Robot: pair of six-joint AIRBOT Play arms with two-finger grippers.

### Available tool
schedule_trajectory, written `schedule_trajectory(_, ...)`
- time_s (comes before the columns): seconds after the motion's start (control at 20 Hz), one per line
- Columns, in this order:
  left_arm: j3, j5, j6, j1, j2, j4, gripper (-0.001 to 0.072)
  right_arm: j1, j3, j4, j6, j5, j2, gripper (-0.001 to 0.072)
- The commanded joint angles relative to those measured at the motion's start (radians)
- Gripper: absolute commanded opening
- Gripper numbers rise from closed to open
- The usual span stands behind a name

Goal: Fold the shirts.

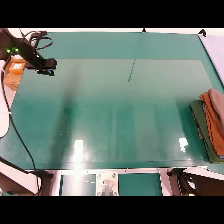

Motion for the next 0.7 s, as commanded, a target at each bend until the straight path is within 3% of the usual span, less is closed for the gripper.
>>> schedule_trajectory(0.0,0.001,0.0,0.001,0.0,0.0,0.0,0.0023,0.0,-0.123,-0.069,0.01,-0.049,0.005,0.0554)
schedule_trajectory(0.15,0.001,0.001,0.001,0.0,0.0,0.0,0.0023,0.025,-0.118,0.015,0.01,-0.06,0.004,0.0546)
schedule_trajectory(0.2,0.001,0.002,0.0,0.0,0.0,-0.002,0.0023,0.05,-0.118,0.094,0.006,-0.076,0.004,0.0378)
schedule_trajectory(0.25,0.001,-0.002,0.001,0.0,0.0,-0.007,0.0022,0.089,-0.118,0.202,-0.031,-0.106,0.004,0.0046)
schedule_trajectory(0.4,0.001,-0.077,0.0,0.0,0.007,-0.01,0.0022,0.261,-0.11,0.412,-0.116,-0.212,0.01,0.0022)
schedule_trajectory(0.5,-0.037,-0.092,-0.028,-0.003,0.043,-0.011,0.0022,0.403,-0.116,0.416,-0.179,-0.295,0.05,0.0021)
schedule_trajectory(0.65,-0.264,-0.017,-0.034,-0.044,0.187,-0.01,0.0022,0.586,-0.201,0.41,-0.232,-0.388,0.175,0.002)
